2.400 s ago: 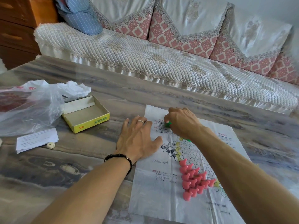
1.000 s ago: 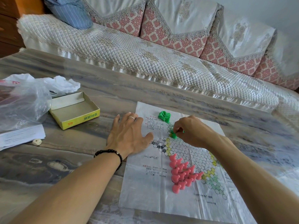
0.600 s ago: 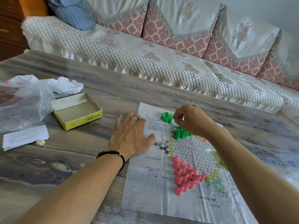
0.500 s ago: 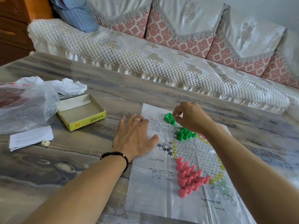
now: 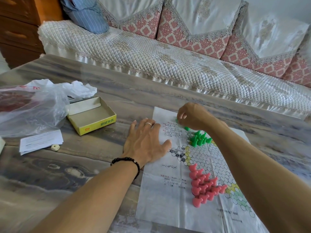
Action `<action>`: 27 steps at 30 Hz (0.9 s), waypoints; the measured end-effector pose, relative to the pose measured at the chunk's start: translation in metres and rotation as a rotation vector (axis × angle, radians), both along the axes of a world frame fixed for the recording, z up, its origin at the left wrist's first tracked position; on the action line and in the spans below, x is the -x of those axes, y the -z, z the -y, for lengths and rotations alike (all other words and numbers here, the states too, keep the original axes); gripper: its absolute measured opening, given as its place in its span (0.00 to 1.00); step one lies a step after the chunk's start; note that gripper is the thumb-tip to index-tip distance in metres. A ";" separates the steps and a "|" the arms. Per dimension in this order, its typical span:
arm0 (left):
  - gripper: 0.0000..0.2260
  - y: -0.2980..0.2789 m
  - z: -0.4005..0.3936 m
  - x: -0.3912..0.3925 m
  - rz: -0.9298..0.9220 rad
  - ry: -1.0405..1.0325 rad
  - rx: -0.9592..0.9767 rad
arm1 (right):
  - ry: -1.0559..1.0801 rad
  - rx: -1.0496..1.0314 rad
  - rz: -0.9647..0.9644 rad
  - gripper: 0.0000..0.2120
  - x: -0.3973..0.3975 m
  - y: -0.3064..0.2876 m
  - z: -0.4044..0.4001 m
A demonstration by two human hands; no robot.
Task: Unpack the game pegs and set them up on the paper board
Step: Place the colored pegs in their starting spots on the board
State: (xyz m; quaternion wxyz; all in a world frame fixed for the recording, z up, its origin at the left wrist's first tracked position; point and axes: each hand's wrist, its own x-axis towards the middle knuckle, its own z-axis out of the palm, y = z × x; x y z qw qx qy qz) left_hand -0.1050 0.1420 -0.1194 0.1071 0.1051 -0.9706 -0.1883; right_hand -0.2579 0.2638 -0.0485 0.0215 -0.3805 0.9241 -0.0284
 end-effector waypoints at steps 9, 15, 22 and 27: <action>0.29 -0.001 0.000 0.000 0.006 0.005 -0.002 | 0.067 0.294 0.062 0.02 -0.024 -0.034 -0.038; 0.29 0.000 0.000 0.001 0.003 -0.001 0.015 | -0.017 0.089 0.053 0.07 -0.042 -0.032 -0.057; 0.30 0.000 0.001 0.001 0.008 0.002 0.028 | -0.099 -0.038 -0.028 0.05 -0.052 -0.031 -0.053; 0.30 0.001 0.001 0.001 0.016 0.002 0.028 | -0.118 -0.117 -0.033 0.04 -0.053 -0.019 -0.052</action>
